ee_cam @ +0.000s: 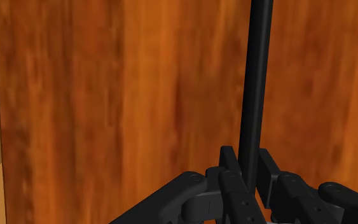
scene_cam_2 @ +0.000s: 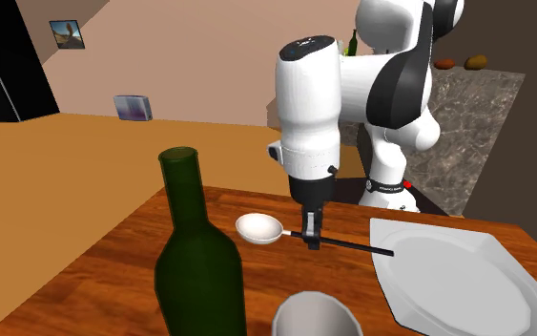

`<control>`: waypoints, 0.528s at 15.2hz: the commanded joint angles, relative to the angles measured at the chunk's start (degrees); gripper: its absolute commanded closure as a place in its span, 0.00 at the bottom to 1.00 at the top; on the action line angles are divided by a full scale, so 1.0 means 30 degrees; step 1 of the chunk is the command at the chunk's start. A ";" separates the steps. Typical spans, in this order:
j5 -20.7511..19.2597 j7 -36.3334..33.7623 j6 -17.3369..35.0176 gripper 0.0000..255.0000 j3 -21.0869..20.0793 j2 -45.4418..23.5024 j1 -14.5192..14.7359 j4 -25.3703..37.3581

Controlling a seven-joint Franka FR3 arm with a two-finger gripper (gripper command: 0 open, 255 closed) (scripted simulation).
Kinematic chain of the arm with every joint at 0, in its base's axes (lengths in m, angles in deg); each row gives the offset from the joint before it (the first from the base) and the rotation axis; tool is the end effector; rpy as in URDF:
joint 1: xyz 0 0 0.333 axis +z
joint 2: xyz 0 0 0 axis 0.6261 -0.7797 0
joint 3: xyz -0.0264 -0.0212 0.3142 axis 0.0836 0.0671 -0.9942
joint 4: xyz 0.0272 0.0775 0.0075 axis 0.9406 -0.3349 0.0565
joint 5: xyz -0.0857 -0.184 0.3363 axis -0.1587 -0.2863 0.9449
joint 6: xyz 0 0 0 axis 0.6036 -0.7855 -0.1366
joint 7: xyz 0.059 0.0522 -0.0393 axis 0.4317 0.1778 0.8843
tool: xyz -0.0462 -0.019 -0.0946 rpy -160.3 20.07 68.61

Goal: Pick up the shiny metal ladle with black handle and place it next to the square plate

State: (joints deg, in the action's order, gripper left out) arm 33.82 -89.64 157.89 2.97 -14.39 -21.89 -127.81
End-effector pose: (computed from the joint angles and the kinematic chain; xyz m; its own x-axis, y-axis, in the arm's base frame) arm 0.3998 0.3993 0.3881 0.9441 -0.3103 -0.1110 -0.3006 -0.9489 0.0962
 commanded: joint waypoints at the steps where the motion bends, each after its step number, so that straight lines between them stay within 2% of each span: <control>1: -0.0113 -0.0028 0.0519 1.00 0.0032 -0.0206 0.0006 -0.0330; 8: -0.0554 -0.0281 0.1927 1.00 0.0123 -0.1019 0.0118 -0.1020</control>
State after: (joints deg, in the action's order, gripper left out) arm 32.26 -90.39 163.29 3.33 -17.26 -21.59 -130.69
